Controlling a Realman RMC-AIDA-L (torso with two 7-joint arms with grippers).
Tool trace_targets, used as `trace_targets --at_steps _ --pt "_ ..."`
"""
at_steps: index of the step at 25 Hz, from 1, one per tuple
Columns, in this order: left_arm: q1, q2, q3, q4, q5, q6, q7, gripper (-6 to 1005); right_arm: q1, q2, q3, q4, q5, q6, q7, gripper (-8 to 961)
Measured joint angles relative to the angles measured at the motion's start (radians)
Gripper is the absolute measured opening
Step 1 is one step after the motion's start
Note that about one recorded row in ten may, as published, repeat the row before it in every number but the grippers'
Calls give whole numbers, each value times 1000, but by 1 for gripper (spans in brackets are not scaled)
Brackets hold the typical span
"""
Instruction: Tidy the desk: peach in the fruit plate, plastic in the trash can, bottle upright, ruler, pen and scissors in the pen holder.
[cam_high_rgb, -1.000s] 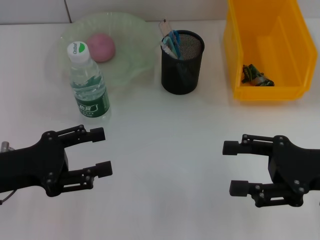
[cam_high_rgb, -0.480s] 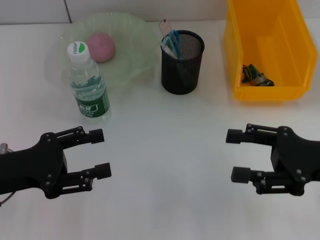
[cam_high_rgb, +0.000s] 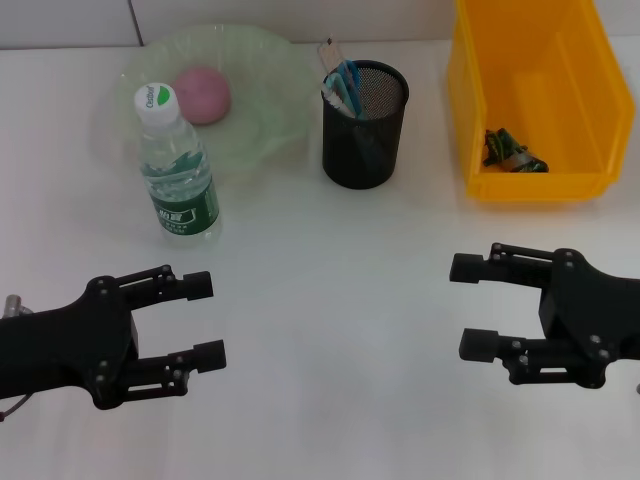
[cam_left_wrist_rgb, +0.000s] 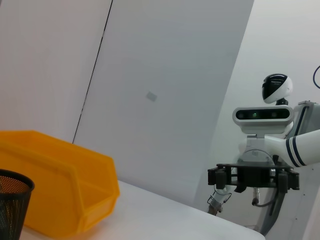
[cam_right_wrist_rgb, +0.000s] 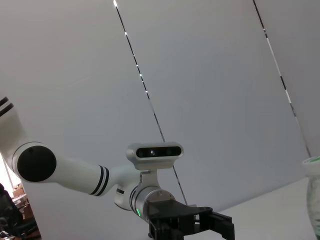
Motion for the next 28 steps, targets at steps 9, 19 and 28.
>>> trace_targets --at_steps 9,19,28 --pt "0 -4 5 8 1 18 0 783 2 5 0 0 -3 -1 0 777" --pt "0 -5 2 9 1 27 -1 783 6 7 0 0 -5 -1 0 776" --pt "-1 -6 1 9 1 28 -1 783 6 7 0 0 -5 -3 0 776"
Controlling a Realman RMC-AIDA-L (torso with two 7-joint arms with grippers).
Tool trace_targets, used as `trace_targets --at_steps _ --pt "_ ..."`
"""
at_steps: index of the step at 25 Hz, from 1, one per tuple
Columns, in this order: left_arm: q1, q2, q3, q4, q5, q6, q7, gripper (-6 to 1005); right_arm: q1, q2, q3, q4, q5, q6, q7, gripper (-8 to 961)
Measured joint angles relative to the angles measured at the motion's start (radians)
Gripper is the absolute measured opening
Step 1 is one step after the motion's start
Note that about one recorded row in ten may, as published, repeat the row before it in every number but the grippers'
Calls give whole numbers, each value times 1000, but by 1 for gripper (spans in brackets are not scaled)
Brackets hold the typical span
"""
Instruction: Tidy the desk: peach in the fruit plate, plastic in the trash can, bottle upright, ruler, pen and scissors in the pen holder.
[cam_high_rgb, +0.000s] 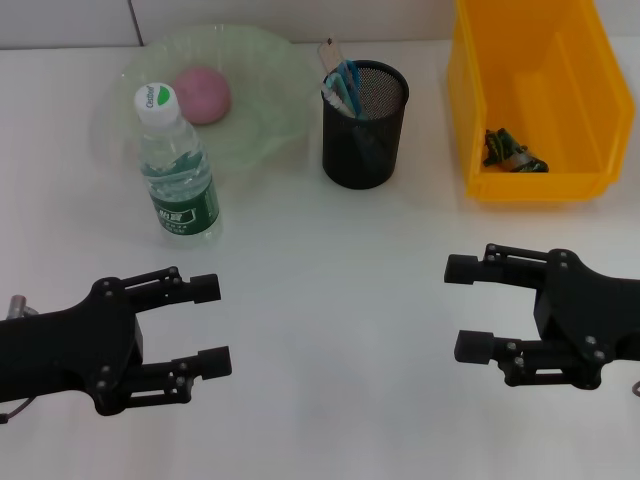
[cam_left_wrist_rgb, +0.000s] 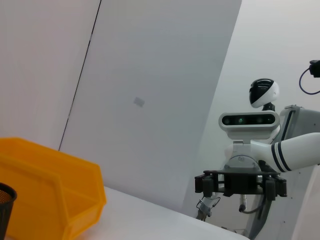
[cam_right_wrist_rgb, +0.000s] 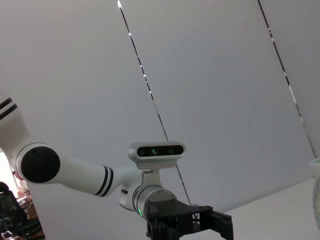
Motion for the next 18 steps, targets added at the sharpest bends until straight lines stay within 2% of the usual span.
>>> trace_targets --at_steps 18 --pt "-7 -2 4 0 0 2 -4 782 1 1 0 0 -1 2 0 776"
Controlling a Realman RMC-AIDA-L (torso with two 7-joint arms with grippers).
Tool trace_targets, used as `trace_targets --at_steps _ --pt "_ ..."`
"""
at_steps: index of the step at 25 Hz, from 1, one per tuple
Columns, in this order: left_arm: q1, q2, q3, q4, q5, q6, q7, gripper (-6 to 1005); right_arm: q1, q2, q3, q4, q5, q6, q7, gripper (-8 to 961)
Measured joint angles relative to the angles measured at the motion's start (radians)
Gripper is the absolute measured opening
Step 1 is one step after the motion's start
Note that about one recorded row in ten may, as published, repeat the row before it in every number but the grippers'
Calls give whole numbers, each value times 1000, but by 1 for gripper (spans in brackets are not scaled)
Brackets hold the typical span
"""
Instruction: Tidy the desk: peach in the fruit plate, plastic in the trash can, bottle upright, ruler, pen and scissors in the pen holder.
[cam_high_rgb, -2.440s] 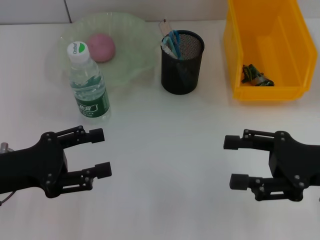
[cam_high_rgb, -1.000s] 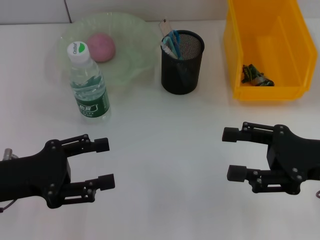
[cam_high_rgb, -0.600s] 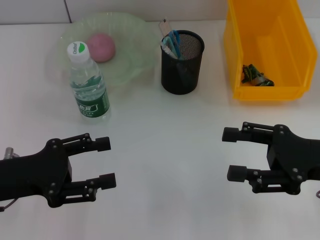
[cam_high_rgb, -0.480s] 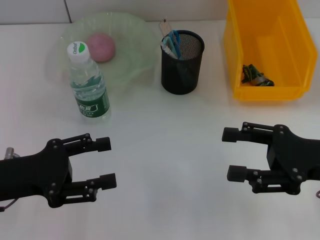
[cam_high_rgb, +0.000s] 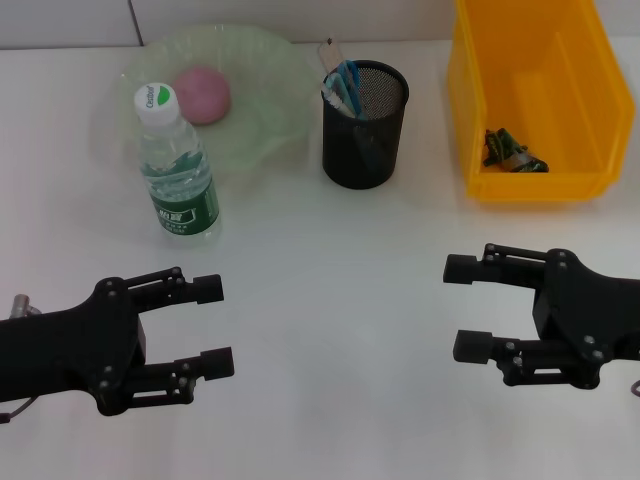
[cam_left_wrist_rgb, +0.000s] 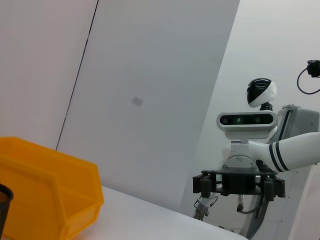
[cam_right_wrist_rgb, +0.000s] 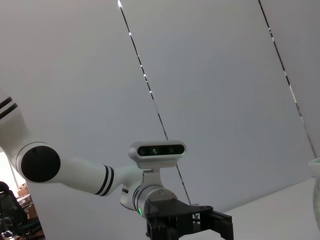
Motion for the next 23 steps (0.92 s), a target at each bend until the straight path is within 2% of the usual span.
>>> trace_targets --at_steps 23 --pt "0 0 1 0 0 -5 1 782 3 10 0 0 0 0 -24 776"
